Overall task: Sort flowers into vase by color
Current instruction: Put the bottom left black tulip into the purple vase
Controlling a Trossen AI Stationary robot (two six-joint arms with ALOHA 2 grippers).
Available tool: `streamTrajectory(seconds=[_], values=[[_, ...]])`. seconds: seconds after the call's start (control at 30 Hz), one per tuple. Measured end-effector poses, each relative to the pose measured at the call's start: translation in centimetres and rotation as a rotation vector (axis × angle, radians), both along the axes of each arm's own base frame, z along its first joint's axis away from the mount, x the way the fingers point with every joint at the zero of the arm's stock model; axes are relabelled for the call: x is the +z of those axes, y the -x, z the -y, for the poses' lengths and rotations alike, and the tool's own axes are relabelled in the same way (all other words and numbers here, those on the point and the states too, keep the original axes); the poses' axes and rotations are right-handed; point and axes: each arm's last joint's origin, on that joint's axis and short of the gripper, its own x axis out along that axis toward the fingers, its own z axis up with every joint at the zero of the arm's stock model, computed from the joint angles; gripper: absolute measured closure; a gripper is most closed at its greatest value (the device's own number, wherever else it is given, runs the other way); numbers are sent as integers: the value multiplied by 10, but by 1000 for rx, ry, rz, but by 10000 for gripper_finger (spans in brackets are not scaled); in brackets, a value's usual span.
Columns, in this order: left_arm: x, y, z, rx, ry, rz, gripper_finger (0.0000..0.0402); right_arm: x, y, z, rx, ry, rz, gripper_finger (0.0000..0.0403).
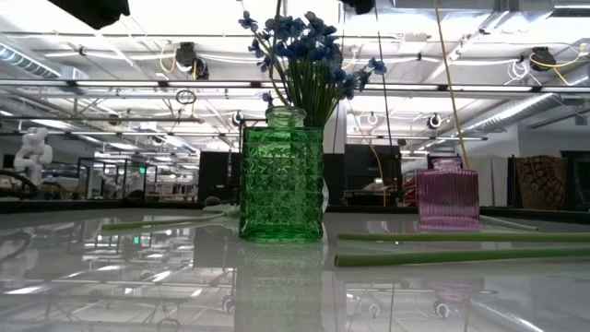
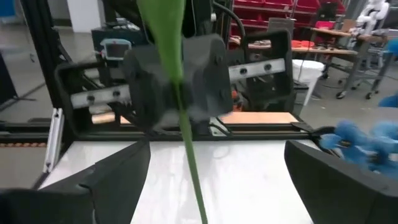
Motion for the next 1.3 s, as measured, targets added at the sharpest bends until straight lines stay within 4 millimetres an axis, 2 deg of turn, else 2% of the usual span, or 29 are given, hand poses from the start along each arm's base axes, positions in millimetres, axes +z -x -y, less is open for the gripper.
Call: streamTrajectory(seconds=[0.13,0.27,0.87,0.97,1.13,1.3], values=[[-2,-1,0,0,-2,-9,391,-5,-6,2,8,-2,9,52],[-3,-1,0,0,-5,-18,391,-5,-6,2,10,3,11,90],[-4,-2,0,4,8,-38,385,-5,-5,1,23,30,-3,367],[-5,-2,0,16,23,-45,357,-5,-4,2,21,36,-20,395],[-5,-1,0,22,16,-82,283,-1,3,4,8,29,-46,387],[-3,4,2,52,21,-108,227,13,21,7,0,-16,-64,399]])
